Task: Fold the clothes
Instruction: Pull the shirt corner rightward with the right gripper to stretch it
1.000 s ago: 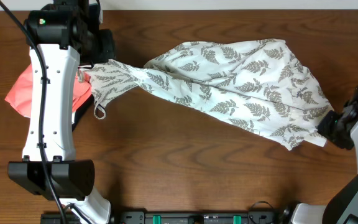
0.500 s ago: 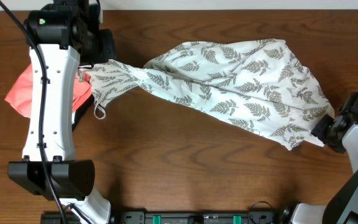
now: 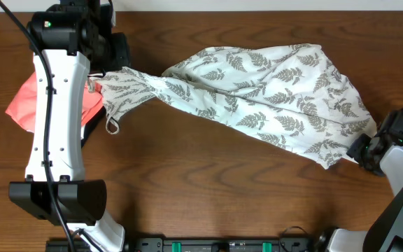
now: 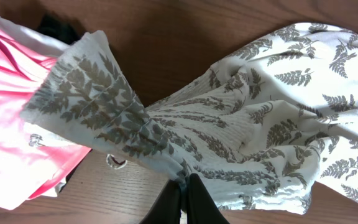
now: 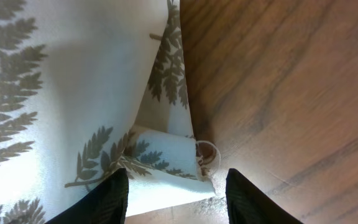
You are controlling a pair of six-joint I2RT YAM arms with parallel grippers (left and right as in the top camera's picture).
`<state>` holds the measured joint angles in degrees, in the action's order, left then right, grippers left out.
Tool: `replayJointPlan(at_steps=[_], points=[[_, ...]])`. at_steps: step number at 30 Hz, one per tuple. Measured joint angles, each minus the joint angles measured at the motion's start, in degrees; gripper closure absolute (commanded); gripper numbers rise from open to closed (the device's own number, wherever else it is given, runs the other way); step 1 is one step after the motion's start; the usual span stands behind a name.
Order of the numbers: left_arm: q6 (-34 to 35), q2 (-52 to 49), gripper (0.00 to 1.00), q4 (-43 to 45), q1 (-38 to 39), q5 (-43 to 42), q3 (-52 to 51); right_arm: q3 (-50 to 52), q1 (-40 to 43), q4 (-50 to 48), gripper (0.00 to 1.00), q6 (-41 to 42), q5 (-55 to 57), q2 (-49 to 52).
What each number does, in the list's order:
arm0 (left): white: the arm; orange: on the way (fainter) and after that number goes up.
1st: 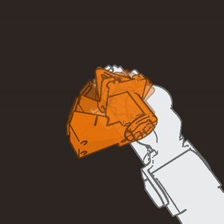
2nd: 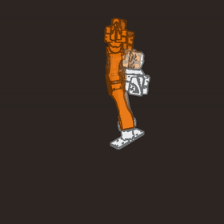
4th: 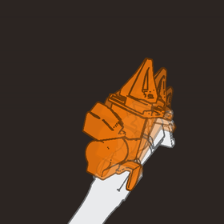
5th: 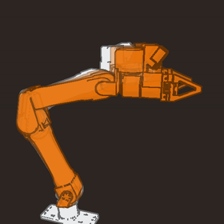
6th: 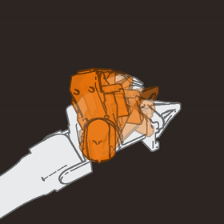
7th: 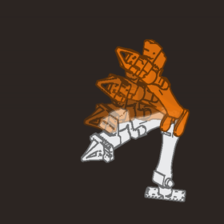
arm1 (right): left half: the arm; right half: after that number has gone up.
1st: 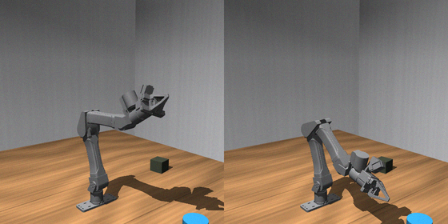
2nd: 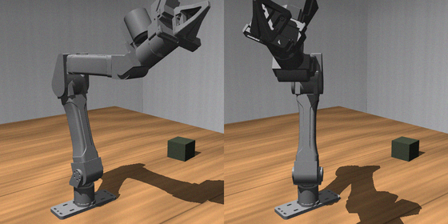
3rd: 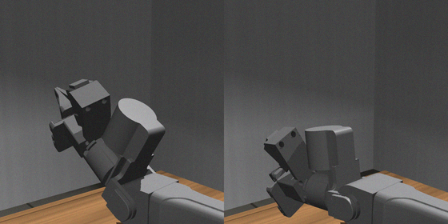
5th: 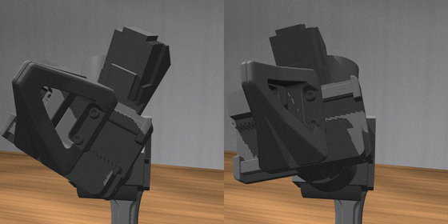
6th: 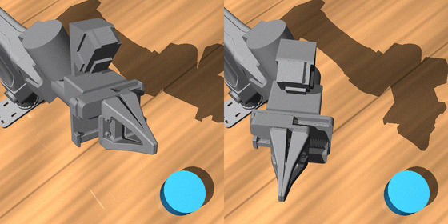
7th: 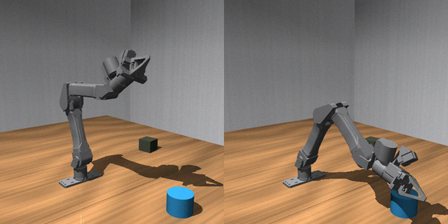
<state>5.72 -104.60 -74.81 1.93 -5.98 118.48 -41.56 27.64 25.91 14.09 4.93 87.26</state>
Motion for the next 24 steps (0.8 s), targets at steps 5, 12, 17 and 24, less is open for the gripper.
replayJointPlan(at_steps=[5,12,17,24], points=[[0.0,0.0,0.94,0.0,0.0,0.0,0.0,0.1,0.0,-1.6,0.49,0.0,0.0,0.0],[0.0,0.0,0.94,0.0,0.0,0.0,0.0,0.2,0.0,-3.1,0.48,0.0,0.0,1.6],[0.0,0.0,0.94,0.0,0.0,0.0,0.0,0.2,0.0,-5.1,0.60,0.1,-0.7,4.5],[0.0,0.0,0.94,0.0,0.0,0.0,0.0,-0.4,0.0,-6.1,0.99,0.2,-2.0,5.1]])
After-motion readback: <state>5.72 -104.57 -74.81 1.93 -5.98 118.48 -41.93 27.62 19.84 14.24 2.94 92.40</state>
